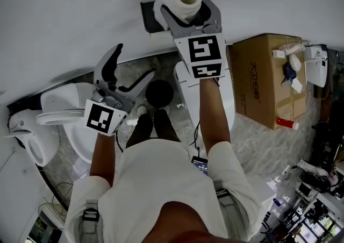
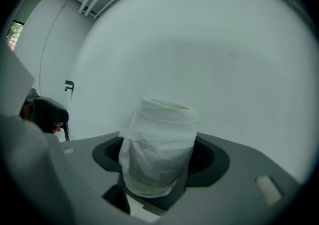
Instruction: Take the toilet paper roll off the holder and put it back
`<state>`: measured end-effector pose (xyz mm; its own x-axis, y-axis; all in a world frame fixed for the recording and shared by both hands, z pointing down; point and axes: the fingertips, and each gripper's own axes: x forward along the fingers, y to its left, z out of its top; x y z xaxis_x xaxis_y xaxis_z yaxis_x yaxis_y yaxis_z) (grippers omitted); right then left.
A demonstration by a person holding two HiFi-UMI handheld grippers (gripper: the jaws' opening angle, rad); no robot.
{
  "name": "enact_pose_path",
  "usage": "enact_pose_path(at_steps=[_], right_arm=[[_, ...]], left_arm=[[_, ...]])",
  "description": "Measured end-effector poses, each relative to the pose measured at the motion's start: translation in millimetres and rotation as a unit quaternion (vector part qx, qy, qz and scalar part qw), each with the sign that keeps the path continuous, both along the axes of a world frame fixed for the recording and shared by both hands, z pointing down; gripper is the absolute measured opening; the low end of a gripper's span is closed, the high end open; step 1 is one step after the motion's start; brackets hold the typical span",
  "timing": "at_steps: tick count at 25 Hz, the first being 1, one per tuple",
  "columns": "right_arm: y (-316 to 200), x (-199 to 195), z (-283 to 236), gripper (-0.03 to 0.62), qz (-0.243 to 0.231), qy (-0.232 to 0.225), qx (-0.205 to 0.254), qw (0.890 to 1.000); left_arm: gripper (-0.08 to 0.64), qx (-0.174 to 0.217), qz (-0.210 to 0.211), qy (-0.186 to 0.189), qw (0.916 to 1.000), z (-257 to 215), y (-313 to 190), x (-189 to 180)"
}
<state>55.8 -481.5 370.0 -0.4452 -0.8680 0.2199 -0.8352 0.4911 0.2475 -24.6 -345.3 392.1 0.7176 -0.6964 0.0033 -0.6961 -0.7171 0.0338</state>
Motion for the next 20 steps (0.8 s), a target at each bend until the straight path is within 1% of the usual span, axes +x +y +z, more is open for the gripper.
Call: enact_pose_path(at_steps=[4, 8, 12, 15, 18, 20], right_arm=[[39, 2, -25, 0.328, -0.020, -0.016, 0.013, 1.000], [84, 18, -45, 0.328, -0.019, -0.023, 0.028, 0.999], [136, 36, -47, 0.329, -0.006, -0.016, 0.030, 0.999], [180, 48, -50, 0.330, 0.003, -0.018, 0.036, 0.999], [227, 58, -48, 0.330, 0.013, -0.013, 0.026, 0.999], [253, 65, -45, 0.330, 0.027, -0.018, 0.018, 0.999]], left_arm=[[0.390, 0.006, 0.000, 0.005, 1.0000, -9, 18, -4], [0.390, 0.013, 0.009, 0.000, 0.9999, -18, 39, -8], [0.390, 0.020, 0.020, -0.007, 0.9996, -20, 67, -13], [0.390, 0.017, 0.029, -0.011, 0.9994, -16, 90, -15], [0.390, 0.015, 0.036, -0.009, 0.9992, -17, 107, -14], [0.390, 0.014, 0.041, -0.008, 0.9990, -19, 116, -12]])
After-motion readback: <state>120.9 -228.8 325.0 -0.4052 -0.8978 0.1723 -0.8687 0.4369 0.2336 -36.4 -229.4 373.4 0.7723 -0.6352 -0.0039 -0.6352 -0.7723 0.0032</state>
